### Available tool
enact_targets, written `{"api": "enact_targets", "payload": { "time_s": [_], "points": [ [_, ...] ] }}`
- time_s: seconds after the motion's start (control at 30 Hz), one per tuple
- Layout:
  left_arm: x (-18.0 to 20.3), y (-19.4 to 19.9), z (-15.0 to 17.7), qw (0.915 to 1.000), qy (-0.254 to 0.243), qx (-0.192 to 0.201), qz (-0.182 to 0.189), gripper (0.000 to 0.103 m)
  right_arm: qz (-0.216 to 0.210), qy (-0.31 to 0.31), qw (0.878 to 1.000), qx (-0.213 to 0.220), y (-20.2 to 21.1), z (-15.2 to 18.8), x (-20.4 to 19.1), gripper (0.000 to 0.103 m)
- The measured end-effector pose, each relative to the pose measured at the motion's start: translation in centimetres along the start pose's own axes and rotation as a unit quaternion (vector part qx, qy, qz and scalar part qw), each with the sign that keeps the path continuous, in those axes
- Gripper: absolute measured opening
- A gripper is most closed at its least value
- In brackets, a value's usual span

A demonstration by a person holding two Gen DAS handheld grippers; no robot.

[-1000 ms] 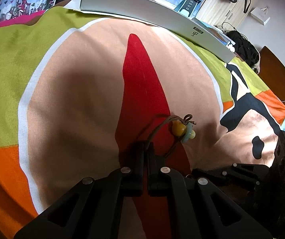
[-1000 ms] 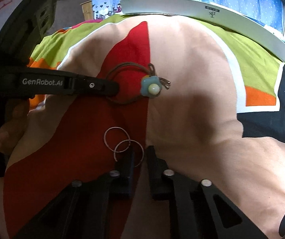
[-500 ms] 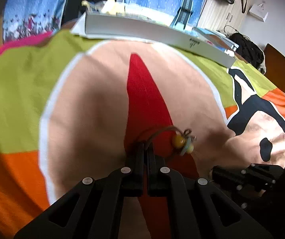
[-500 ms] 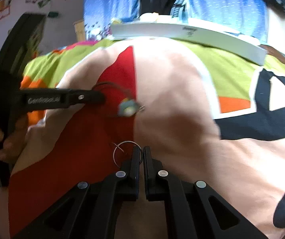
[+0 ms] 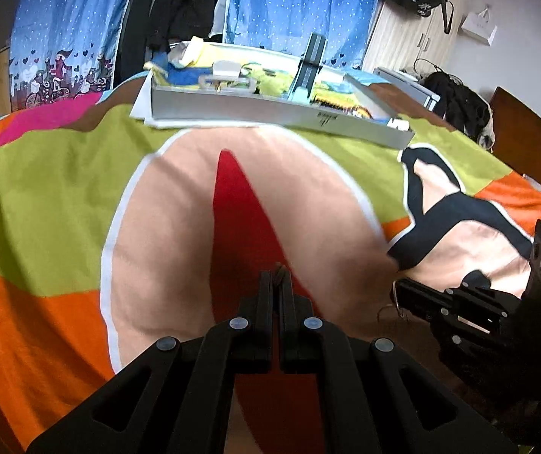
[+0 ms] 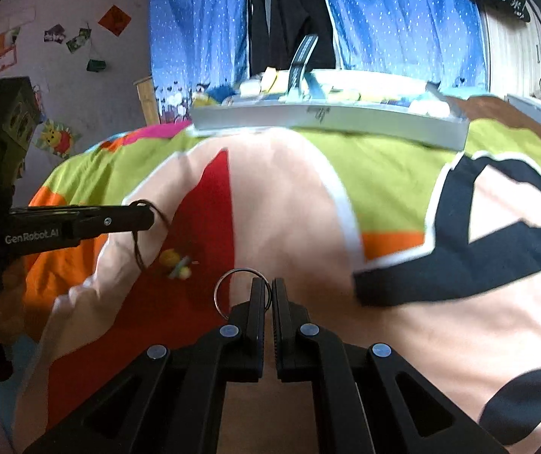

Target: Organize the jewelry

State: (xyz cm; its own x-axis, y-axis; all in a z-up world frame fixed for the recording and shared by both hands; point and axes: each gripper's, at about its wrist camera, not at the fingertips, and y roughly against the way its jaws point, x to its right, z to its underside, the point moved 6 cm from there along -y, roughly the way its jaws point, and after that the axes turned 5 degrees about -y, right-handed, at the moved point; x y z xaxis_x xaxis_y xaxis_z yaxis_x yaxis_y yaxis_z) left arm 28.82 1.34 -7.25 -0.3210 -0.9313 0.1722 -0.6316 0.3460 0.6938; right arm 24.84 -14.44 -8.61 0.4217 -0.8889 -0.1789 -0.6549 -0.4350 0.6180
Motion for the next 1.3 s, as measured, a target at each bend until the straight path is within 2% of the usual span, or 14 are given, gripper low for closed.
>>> {"api": "enact_targets", "payload": {
  "time_s": [0.1,0.27,0.47,0.63,0.73,0.97,1.23,1.3],
  "points": [
    [0.4,0.6,-2.2,1.0,-0.003,0.004,0.0,0.0,-0.003,-0.002,1.0,0.015,0.6,-2.1,1.1,0.004],
    [0.8,1.3,-7.4,0.9998,-0.006,0.018,-0.001,0.0,-0.005,0.009,1.0,0.021,1.1,-7.5,3.0,0.004],
    [1.0,0.9,-15.3,0.9975,-0.026,0.064,-0.013,0.0,-0.004,-0.008,0.999,0.044,0.7,-15.4,5.9,0.004],
    [0.9,-1.5,-19.9,0.9944,-0.032,0.097,-0.025,0.0,0.005,-0.021,0.998,0.059,-1.4,-19.2,7.5,0.004],
    [0.2,-3.5,-21.1,0.9943,-0.022,0.099,-0.031,0.0,0.011,-0.026,0.998,0.051,-3.5,-19.6,8.3,0.004],
    [-1.8,-7.1,-20.5,0.9961,0.013,0.077,-0.042,0.0,0.03,-0.044,0.998,0.02,-7.4,-17.4,10.2,0.004],
    [-1.8,-8.8,-18.5,0.9975,-0.001,0.045,-0.055,0.001,0.038,-0.058,0.997,0.019,-8.1,-16.8,10.8,0.005],
    [-1.5,-9.0,-18.3,0.9971,-0.004,0.041,-0.064,0.001,0.044,-0.052,0.997,0.019,-7.9,-16.8,10.6,0.01]
  ]
}}
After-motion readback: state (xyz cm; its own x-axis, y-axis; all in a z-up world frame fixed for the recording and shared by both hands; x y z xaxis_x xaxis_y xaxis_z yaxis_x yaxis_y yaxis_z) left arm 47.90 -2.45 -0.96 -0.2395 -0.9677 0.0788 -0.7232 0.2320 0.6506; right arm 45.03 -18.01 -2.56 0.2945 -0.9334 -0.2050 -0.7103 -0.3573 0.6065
